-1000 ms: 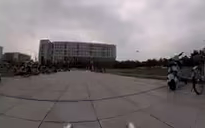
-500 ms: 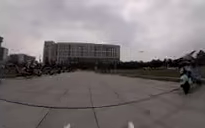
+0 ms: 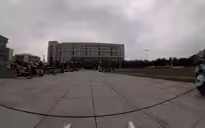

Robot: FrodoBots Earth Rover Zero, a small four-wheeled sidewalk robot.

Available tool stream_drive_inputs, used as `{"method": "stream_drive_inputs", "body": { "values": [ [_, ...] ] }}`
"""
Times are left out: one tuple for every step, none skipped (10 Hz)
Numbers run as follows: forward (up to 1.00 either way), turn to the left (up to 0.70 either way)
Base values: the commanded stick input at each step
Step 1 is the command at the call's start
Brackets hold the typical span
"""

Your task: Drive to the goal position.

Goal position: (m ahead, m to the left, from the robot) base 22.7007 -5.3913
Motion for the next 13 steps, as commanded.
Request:
{"method": "stream_drive_inputs", "body": {
  "values": [
    [0.70, 0.00],
    [0.70, 0.00],
    [0.70, 0.00],
    [0.70, 0.00],
    [0.70, 0.00],
    [0.70, 0.00],
    [0.70, 0.00],
    [0.70, 0.00],
    [0.70, 0.00],
    [0.70, 0.00],
    [0.70, 0.00],
    [0.70, 0.00],
    [0.70, 0.00]
  ]
}}
